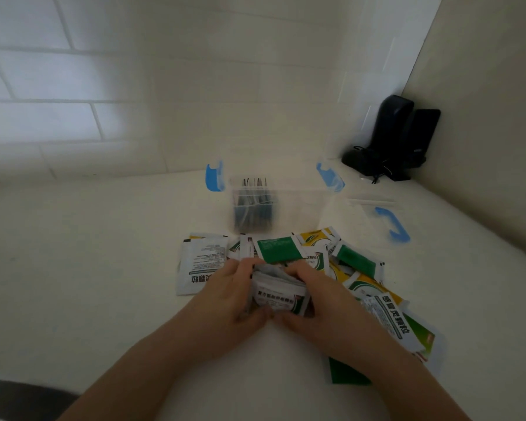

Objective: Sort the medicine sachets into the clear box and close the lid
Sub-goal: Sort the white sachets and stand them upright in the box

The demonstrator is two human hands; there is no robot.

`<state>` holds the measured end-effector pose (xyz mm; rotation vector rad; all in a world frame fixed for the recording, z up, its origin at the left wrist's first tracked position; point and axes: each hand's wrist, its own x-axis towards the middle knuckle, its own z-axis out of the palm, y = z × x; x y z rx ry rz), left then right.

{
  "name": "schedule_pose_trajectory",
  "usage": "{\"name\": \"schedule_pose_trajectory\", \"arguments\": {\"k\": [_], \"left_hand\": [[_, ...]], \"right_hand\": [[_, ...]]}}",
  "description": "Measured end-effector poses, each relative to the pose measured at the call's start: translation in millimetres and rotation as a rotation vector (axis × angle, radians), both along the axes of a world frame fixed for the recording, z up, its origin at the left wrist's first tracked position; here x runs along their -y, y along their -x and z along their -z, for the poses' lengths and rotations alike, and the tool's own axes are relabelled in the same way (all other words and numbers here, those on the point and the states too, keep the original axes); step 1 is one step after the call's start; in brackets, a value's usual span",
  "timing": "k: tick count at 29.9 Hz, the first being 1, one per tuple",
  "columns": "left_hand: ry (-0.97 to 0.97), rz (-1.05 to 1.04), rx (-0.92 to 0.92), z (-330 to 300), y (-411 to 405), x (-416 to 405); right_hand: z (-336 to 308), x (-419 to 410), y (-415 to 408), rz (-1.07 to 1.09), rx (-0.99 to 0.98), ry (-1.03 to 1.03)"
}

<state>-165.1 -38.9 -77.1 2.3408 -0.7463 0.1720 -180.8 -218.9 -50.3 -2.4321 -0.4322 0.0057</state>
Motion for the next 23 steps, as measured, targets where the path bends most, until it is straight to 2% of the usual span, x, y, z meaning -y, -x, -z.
{"name": "schedule_pose_trajectory", "arguments": {"k": [4, 9, 11, 15, 20, 23], "left_hand": [[0.033, 0.040, 0.066, -7.8, 2.0, 0.2], [0.120, 0.115, 0.142, -64.2, -20.7, 1.8], [0.094, 0.163, 0.102, -92.5, -44.2, 5.6], [0.061, 0.236, 0.051, -138.1, -107.5, 19.9], [0.149, 0.239, -0.165, -141.8, -172.1, 37.9], [0.083, 0.175, -0.259, -125.0, -189.6, 42.7]], "right_hand": [[-8.6, -2.8, 3.7, 0.025, 0.059, -0.007], [-46.3, -3.7, 7.1, 0.101, 0.182, -0.176], [-64.7, -3.8, -0.4, 0.113, 0.220, -0.138], [-103.3, 0.7, -45.7, 0.231, 0.454, -0.008], [-117.0, 7.9, -114.5, 0.287, 0.290, -0.043], [-105.2, 7.6, -140.3, 0.324, 0.157, -0.017]]}}
